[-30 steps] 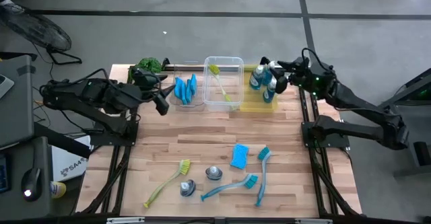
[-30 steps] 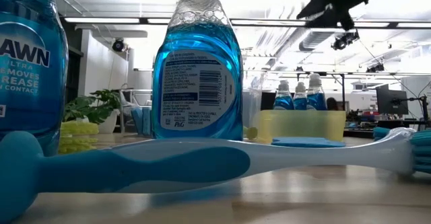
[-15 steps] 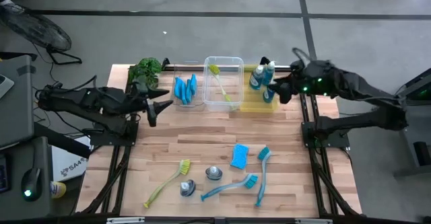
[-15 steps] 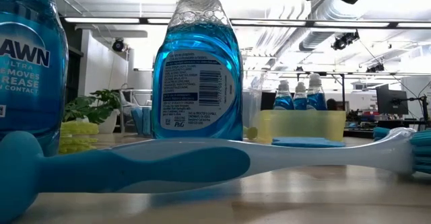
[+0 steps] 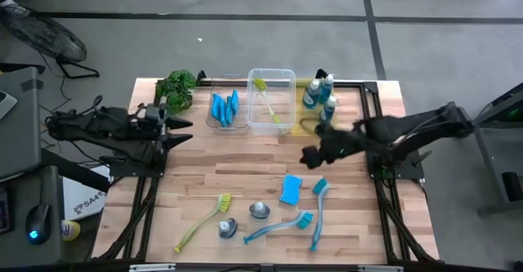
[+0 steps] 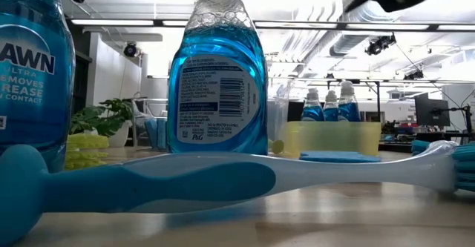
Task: Pick & Place Kitchen Sink Supplies
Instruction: Put the right blue dishwashing brush into the white bin
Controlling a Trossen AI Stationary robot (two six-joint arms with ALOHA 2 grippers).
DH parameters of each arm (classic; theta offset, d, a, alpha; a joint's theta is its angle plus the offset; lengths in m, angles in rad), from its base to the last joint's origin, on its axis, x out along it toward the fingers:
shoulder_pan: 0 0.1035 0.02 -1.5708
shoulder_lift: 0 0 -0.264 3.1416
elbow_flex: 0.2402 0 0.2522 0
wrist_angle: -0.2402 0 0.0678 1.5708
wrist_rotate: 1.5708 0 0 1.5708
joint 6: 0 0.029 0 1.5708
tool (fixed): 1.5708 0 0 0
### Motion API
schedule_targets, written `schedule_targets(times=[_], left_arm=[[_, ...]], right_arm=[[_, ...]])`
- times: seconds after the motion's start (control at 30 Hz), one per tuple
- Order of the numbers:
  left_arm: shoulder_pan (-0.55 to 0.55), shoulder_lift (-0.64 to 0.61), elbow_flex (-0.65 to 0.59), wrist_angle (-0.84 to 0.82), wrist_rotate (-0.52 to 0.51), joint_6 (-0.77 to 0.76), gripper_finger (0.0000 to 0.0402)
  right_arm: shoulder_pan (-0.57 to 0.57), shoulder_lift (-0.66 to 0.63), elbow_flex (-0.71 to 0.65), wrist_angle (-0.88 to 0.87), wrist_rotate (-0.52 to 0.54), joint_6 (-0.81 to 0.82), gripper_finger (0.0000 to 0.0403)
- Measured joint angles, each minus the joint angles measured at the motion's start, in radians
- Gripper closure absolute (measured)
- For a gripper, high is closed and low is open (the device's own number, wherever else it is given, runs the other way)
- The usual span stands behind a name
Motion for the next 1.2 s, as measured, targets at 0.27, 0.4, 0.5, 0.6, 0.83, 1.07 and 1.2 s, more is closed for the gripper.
schedule_targets(times=[0.27,0.4,0.5,0.6,0.83,1.07,1.2], left_arm=[[0.0,-0.126,-0.052,-0.012,0.043,0.026,0.0188],[0.0,-0.139,-0.053,-0.022,0.047,0.032,0.0188],[0.0,-0.14,-0.053,-0.026,0.067,0.044,0.0188],[0.0,-0.14,-0.053,-0.039,0.071,0.046,0.0188],[0.0,-0.141,-0.053,-0.045,0.076,0.046,0.0188],[0.0,-0.141,-0.053,-0.048,0.077,0.049,0.0188],[0.0,-0.141,-0.053,-0.072,0.077,0.049,0.0188]], right_arm=[[0.17,0.166,-0.001,-0.034,-0.019,0.379,0.0159],[0.217,0.226,-0.001,-0.046,-0.073,0.479,0.0159],[0.234,0.264,-0.001,-0.078,-0.113,0.526,0.0159],[0.243,0.306,-0.001,-0.126,-0.167,0.556,0.0159],[0.243,0.4,-0.001,-0.131,-0.21,0.561,0.0159],[0.243,0.487,-0.001,-0.135,-0.212,0.554,0.0159],[0.243,0.519,-0.001,-0.132,-0.225,0.551,0.0159]])
